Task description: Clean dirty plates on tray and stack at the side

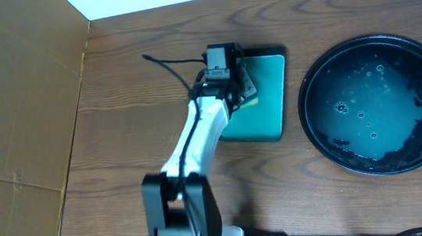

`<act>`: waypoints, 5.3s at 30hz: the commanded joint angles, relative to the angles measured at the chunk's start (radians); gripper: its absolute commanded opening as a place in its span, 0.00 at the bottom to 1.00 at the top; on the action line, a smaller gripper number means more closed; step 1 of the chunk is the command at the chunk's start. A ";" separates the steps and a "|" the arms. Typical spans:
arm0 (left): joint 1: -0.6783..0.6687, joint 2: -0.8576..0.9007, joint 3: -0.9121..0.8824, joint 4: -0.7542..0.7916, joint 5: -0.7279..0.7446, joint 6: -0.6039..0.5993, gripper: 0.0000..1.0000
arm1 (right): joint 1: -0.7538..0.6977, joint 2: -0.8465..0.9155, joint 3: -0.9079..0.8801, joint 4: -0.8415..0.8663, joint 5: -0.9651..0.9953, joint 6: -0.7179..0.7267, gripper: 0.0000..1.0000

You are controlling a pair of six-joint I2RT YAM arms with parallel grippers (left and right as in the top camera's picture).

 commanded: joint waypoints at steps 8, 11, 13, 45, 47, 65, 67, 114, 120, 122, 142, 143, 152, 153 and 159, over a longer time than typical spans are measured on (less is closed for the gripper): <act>0.003 0.141 -0.002 0.019 -0.010 -0.009 0.14 | 0.133 -0.081 0.010 -0.028 -0.008 -0.031 0.99; 0.003 0.122 0.008 0.023 -0.010 -0.009 0.48 | 0.167 -0.081 0.010 -0.029 -0.008 -0.068 0.99; 0.003 0.095 0.018 0.021 -0.010 -0.009 0.64 | 0.187 -0.081 0.010 -0.028 -0.008 -0.090 0.99; 0.003 -0.558 0.025 -0.317 -0.008 -0.009 0.82 | 0.240 -0.344 0.006 -0.341 -0.014 -0.172 0.99; 0.003 -0.558 0.025 -0.317 -0.007 -0.009 0.81 | 0.240 -0.336 0.006 -0.348 -0.014 -0.172 0.99; 0.003 -0.558 0.025 -0.317 -0.008 -0.009 0.82 | 0.253 -0.325 0.006 -0.515 -0.011 -0.175 0.99; 0.003 -0.558 0.025 -0.317 -0.007 -0.009 0.82 | 0.269 -0.340 0.000 -0.515 -0.011 -0.176 0.99; 0.003 -0.557 0.025 -0.317 -0.007 -0.009 0.82 | 0.415 -1.298 -1.039 0.255 0.034 -0.288 0.99; 0.003 -0.557 0.025 -0.317 -0.007 -0.009 0.82 | 0.415 -1.298 -1.039 0.256 0.034 -0.288 0.99; 0.003 -0.557 0.025 -0.317 -0.007 -0.009 0.82 | 0.415 -1.298 -1.039 0.256 0.034 -0.288 0.99; 0.003 -0.556 0.025 -0.331 -0.007 -0.009 0.82 | 0.415 -1.298 -1.039 0.256 0.034 -0.288 0.99; 0.003 -0.556 0.025 -0.345 -0.007 -0.009 0.82 | 0.415 -1.298 -1.039 0.256 0.034 -0.288 0.99; -0.001 -0.576 0.003 -0.451 -0.003 0.138 0.83 | 0.415 -1.298 -1.039 0.256 0.034 -0.288 0.99; -0.001 -0.597 -0.015 -0.451 0.005 0.170 0.82 | 0.415 -1.298 -1.039 0.256 0.034 -0.288 0.99; 0.000 -0.837 -0.234 -0.388 0.058 0.365 0.82 | 0.415 -1.298 -1.039 0.256 0.034 -0.288 0.99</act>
